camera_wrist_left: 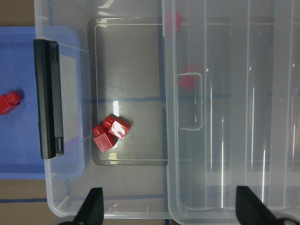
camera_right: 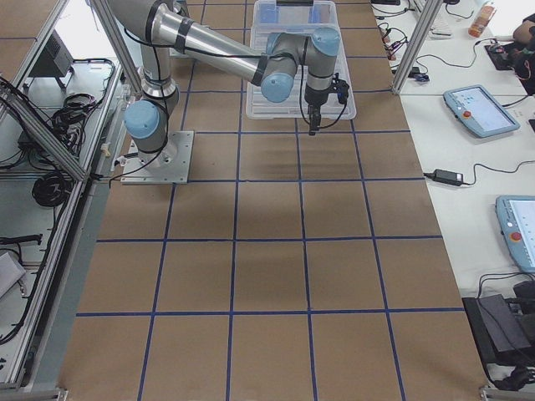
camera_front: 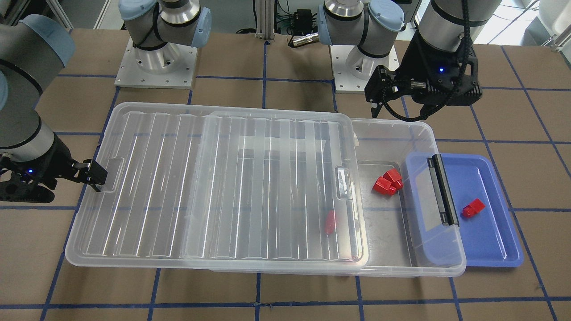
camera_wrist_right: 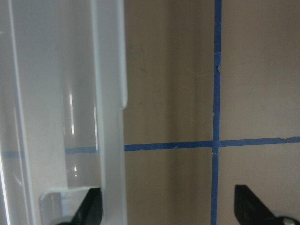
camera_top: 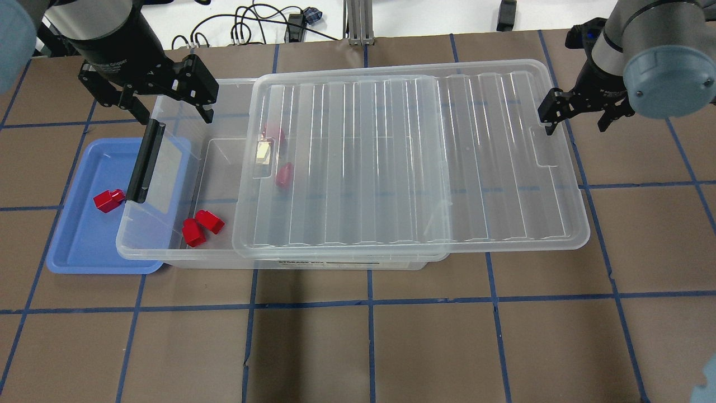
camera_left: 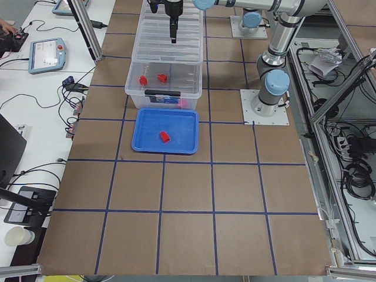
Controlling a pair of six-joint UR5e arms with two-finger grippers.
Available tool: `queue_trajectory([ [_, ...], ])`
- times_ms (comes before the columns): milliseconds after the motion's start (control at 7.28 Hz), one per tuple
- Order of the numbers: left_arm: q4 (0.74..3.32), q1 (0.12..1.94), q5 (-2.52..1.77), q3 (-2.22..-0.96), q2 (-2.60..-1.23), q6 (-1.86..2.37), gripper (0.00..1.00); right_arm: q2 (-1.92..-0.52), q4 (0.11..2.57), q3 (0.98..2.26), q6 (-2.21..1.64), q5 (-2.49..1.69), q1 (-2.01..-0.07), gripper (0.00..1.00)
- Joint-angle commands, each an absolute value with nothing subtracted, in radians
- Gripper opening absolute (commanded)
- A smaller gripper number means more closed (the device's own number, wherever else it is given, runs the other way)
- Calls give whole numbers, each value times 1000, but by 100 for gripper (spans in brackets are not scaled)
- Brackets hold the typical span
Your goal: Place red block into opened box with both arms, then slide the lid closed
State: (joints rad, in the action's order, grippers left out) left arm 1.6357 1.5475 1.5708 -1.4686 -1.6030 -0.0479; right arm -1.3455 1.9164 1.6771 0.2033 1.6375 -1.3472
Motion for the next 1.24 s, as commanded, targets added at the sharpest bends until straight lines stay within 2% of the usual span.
queue_trajectory([
  [0, 1647, 1522, 1575, -1492, -1606, -48, 100, -1345, 1913, 1678, 207, 1635, -1341, 100],
  [275, 1661, 1366, 1575, -1514, -1626, -38, 100, -1361, 1896, 1649, 225, 1631, -1350, 100],
  [550, 1658, 1196, 1580, -1563, -1661, -52, 100, -1429, 1753, 1550, 227, 1496, -1415, 100],
  [824, 1539, 1077, 1572, -1606, -1735, -331, 100, -1462, 1636, 1450, 207, 1503, -1550, 100],
  [1099, 1362, 978, 1571, -1605, -1823, -458, 100, -1463, 1582, 1451, 63, 1512, -1591, 100],
])
